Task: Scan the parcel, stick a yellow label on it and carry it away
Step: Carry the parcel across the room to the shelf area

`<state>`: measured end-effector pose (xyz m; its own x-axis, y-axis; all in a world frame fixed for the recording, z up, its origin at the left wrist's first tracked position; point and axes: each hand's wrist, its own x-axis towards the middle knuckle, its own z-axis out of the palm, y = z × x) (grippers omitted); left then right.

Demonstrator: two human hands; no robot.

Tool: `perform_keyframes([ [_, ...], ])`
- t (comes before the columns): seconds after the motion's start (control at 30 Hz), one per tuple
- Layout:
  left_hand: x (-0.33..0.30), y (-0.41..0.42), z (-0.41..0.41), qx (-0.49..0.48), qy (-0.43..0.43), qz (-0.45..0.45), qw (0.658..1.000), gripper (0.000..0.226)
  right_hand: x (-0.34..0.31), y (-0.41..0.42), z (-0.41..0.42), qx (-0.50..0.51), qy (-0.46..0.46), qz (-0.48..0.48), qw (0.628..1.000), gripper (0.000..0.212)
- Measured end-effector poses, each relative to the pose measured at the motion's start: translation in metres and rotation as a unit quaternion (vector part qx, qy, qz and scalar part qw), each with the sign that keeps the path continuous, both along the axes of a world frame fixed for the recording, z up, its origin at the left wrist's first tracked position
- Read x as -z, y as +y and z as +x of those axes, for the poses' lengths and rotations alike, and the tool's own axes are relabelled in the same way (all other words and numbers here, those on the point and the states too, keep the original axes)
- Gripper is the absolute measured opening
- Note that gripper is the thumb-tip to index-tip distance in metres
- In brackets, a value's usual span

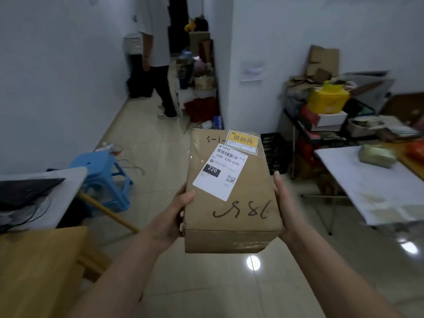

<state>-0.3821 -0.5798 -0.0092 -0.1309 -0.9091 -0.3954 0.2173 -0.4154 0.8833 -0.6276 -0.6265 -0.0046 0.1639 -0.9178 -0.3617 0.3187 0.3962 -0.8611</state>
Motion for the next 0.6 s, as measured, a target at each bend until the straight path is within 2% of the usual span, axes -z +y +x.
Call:
perform_keyframes([
  [0.23,-0.008,-0.059,-0.052,0.039,0.03,0.034,0.998,0.048,-0.007,-0.016,-0.058,-0.045,0.056,-0.034,0.997,0.059],
  [0.37,-0.001,-0.099,-0.068,0.044,0.03,0.048,0.997,0.055,0.0,-0.035,-0.075,-0.059,0.047,-0.017,0.997,0.067],
  [0.53,-0.003,-0.155,-0.073,0.077,0.01,0.045,0.996,0.044,-0.002,-0.08,-0.08,-0.054,0.023,0.005,0.998,0.069],
  [0.6,-0.007,-0.181,-0.066,0.082,-0.005,0.037,0.996,0.053,-0.006,-0.105,-0.075,-0.049,0.012,0.02,0.999,0.068],
])
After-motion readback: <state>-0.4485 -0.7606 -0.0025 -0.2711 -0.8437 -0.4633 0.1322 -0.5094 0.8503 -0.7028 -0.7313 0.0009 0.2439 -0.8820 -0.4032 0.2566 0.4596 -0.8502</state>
